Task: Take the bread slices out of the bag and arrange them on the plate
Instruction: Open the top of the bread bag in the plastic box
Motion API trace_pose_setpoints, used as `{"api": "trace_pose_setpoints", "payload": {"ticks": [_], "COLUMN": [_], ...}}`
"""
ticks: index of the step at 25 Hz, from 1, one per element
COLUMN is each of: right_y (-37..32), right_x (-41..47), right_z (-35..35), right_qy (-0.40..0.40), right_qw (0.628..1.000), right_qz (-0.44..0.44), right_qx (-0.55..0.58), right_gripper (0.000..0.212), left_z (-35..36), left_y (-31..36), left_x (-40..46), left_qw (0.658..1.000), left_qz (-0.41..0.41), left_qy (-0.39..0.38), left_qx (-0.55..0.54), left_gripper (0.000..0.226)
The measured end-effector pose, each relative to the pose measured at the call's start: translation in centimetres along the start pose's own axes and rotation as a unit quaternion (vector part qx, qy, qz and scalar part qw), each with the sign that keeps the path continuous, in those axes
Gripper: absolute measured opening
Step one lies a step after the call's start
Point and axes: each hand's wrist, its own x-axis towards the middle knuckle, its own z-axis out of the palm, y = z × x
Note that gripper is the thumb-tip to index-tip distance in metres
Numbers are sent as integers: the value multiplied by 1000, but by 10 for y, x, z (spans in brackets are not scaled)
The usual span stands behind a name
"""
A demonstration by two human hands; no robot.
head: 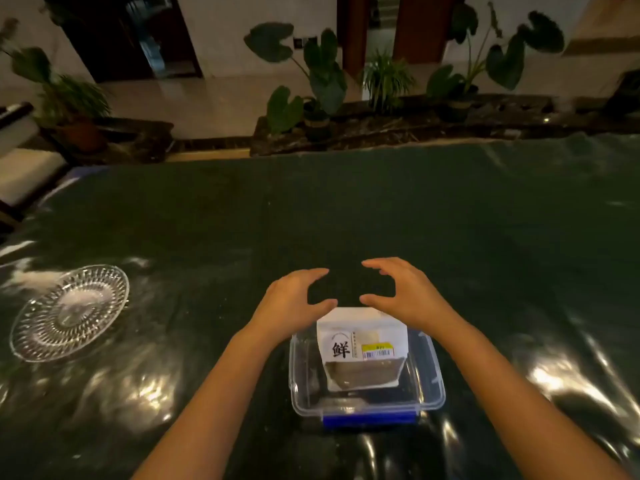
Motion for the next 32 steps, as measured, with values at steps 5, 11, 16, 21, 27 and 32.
{"api": "trace_pose_setpoints", "payload": {"ticks": [5, 11, 16, 21, 27, 32], "right_y": [33, 47, 53, 53, 54, 49], "right_x": [-33, -35, -25, -15, -8, -8], "right_z": [16, 26, 27, 26, 21, 17], "right_qy": [-13, 76, 79, 63, 38, 22], "right_qw": [998, 987, 981, 980, 977, 968], "right_qz": [37, 65, 97, 114, 134, 123], "right_qx": [47, 128, 151, 149, 160, 215], "right_gripper": [36, 26, 13, 12, 10, 10], "left_z": [31, 49, 57, 57, 50, 50], "left_y": [-20, -22, -21, -20, -19, -21], "left_x": [-17, -17, -10, -8, -11, -4], "left_qw": [995, 993, 991, 999, 996, 991], "left_qz": [-30, -19, -32, 14, 53, 33], "left_qy": [-52, 43, 59, 15, 70, 83], "left_qx": [-74, -112, -118, -43, 16, -97], "left_gripper": [53, 23, 19, 37, 41, 10]}}
